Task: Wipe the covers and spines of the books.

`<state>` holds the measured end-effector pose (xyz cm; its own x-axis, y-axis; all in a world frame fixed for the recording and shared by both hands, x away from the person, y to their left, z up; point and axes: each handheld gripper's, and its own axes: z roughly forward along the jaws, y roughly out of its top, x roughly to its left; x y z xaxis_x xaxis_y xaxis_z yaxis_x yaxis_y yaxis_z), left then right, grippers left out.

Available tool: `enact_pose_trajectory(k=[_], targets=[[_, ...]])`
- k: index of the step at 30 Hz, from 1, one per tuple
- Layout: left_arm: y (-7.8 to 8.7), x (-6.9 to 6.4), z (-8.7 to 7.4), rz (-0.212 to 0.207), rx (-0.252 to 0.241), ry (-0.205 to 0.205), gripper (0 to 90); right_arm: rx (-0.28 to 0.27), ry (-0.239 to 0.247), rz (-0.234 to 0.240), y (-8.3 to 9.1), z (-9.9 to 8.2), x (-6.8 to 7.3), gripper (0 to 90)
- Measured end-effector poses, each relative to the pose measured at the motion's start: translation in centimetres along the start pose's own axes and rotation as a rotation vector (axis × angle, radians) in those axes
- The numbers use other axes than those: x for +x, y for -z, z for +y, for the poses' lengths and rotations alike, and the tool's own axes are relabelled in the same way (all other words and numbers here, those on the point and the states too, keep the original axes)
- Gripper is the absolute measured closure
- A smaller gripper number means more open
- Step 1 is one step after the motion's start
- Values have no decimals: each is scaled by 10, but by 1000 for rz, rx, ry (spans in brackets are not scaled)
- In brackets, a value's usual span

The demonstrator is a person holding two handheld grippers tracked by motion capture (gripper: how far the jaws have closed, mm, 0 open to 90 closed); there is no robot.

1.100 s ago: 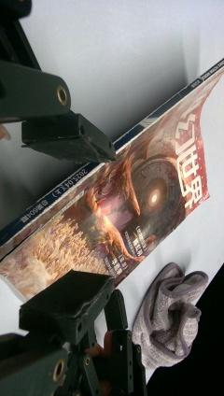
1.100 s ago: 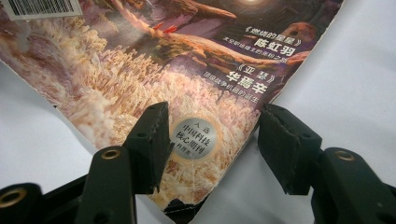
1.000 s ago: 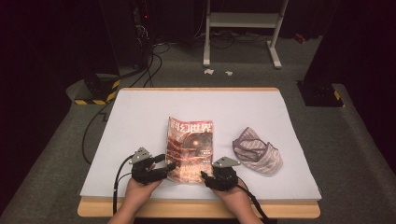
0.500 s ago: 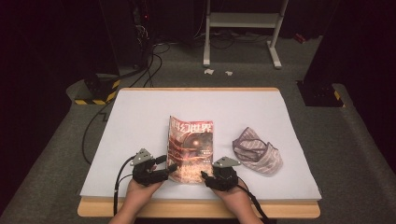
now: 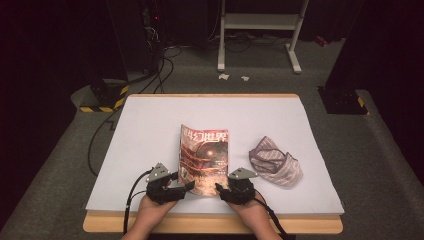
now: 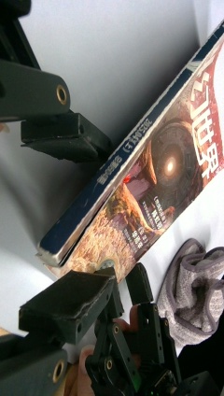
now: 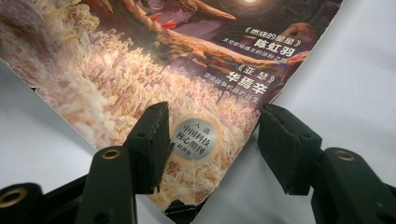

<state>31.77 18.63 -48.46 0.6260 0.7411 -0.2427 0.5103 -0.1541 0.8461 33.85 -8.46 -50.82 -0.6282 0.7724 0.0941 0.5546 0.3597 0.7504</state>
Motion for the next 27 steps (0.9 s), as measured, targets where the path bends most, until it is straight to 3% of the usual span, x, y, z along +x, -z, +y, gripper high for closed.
enact_pose_trajectory(k=[6, 12, 14, 20, 22, 24, 27], targets=[[-1, -3, -1, 32, -13, -11, 336, -3, 12, -7, 0, 0, 1, 439], [0, 4, -1, 59, -22, 27, 331, -1, 32, 25, 0, 1, 8, 439], [0, 8, -2, 69, -23, 49, 331, 2, 61, 37, -1, 1, 14, 437], [-3, 11, -4, 113, -6, 45, 342, -2, 85, 56, -5, 2, 22, 435], [-4, 11, -5, 139, -11, 34, 381, 2, 84, 60, -5, 2, 22, 434], [-4, 11, -5, 193, -15, 31, 495, 1, 79, 67, -5, 2, 21, 434], [-5, 16, -4, 220, -26, 46, 575, 2, 74, 79, -6, 3, 19, 435]])
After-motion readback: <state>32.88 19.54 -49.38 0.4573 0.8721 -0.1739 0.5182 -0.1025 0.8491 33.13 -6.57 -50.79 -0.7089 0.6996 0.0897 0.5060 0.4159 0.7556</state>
